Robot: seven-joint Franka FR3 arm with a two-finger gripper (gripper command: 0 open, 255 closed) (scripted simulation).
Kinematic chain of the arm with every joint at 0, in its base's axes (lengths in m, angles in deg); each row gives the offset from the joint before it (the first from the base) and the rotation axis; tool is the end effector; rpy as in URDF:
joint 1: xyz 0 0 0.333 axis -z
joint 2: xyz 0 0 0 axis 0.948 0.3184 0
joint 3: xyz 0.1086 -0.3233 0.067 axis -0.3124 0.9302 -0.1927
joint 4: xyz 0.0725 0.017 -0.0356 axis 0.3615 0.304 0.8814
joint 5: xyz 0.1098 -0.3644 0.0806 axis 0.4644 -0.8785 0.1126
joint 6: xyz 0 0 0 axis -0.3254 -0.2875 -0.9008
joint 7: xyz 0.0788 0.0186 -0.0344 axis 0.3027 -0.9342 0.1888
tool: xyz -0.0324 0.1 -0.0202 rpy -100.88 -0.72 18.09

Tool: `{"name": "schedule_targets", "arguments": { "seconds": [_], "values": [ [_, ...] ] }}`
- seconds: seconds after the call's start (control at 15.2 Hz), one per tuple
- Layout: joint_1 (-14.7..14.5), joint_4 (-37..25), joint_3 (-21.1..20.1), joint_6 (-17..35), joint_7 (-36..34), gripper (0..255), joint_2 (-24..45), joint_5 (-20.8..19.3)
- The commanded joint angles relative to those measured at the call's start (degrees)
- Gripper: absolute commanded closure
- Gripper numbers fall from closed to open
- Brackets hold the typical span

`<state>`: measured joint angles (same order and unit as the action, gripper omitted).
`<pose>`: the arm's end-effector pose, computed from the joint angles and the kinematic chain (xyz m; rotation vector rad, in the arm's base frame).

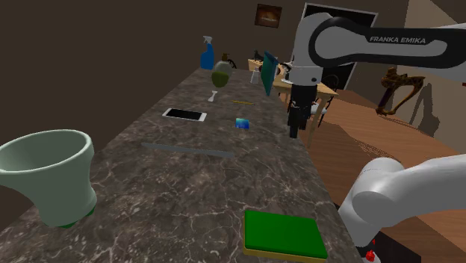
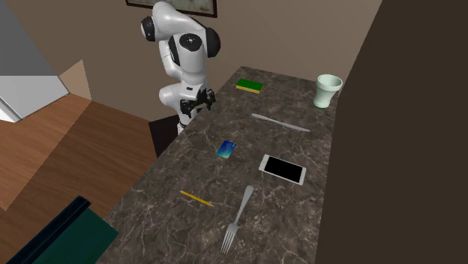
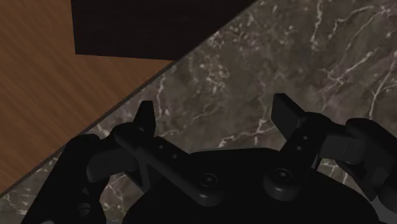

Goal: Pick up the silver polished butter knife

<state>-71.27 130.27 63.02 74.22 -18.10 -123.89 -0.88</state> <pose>0.2657 0.0081 0.5609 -3.0966 -0.1762 0.2861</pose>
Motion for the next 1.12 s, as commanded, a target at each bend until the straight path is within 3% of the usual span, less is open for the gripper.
{"name": "schedule_targets", "arguments": {
  "seconds": [0.0,0.53,1.06],
  "values": [
    [0.0,0.0,0.0,0.0,0.0,0,0.0,0.0],
    [-5.3,-9.7,-6.9,5.0,-0.3,0,13.3,2.5],
    [-9.2,-21.9,-13.8,7.3,-1.2,0,26.6,1.9]
  ]
}}
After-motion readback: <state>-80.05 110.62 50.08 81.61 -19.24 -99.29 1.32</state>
